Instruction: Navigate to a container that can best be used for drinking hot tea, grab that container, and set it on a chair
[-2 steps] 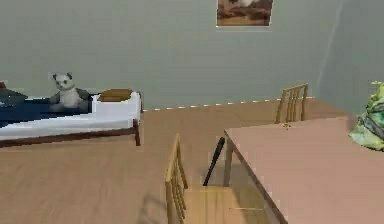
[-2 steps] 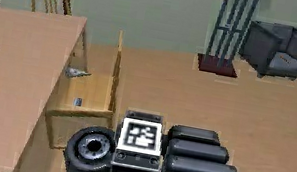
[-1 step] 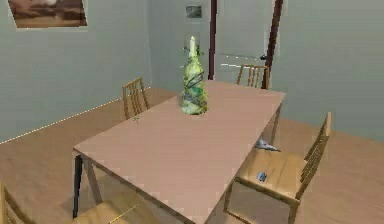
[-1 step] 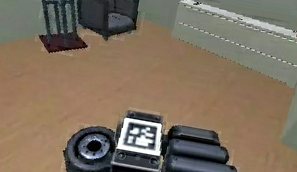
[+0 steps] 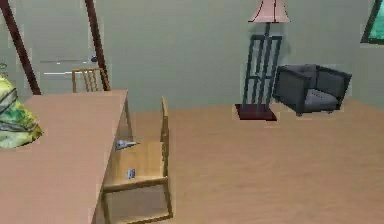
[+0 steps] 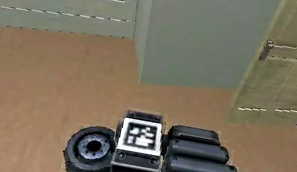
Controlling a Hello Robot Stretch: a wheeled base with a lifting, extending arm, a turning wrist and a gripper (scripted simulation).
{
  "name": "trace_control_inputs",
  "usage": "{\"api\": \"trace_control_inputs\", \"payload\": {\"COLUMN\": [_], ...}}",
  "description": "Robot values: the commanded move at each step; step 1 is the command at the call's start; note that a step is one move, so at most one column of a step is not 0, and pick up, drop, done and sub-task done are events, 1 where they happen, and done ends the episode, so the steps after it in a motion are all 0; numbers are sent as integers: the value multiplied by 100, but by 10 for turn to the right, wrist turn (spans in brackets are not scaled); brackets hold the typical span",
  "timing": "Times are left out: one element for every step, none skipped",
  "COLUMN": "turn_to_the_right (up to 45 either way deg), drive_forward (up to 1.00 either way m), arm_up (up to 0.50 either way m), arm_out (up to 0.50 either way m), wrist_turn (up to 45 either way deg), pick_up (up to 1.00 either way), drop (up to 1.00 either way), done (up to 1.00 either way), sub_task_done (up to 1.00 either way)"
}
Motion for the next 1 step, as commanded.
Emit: {"api": "trace_control_inputs", "payload": {"turn_to_the_right": [-450], "drive_forward": [0], "arm_up": [0], "arm_out": [0], "wrist_turn": [0], "pick_up": [0], "drop": [0], "done": [0], "sub_task_done": [0]}}
